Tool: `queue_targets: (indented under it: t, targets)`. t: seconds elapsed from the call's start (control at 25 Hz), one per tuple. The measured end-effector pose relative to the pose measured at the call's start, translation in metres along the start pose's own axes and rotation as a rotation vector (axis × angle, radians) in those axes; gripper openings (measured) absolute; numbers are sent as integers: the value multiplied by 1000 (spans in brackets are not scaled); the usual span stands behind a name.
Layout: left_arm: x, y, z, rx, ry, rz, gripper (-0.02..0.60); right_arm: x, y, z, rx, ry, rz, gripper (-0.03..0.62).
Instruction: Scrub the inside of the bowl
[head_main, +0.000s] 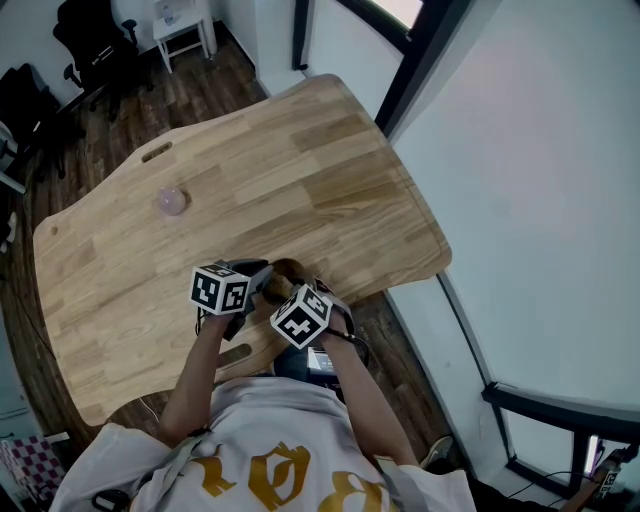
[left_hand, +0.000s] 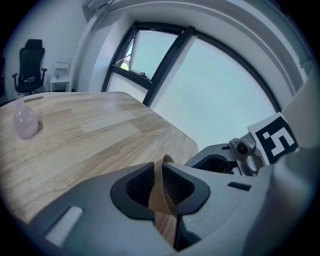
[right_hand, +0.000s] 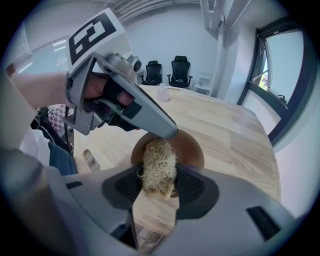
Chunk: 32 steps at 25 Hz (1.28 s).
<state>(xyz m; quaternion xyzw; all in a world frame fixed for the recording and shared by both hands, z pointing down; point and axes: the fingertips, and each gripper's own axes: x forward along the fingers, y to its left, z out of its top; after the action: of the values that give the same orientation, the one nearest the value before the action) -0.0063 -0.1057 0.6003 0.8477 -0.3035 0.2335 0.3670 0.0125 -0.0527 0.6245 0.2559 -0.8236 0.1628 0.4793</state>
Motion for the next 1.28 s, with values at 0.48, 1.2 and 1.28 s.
queue_targets:
  t: [0.48,1.2,1.28]
  targets:
    - [0,6,-5,40,33,45,41,2,14,-8,-25,30,82,181]
    - [3,-3,-7,49,48,24,41,-3,1,-27,-37,206,53,181]
    - [3,-3,-6,43,45,18,41,-4,-2,-28,-23,210,41,181]
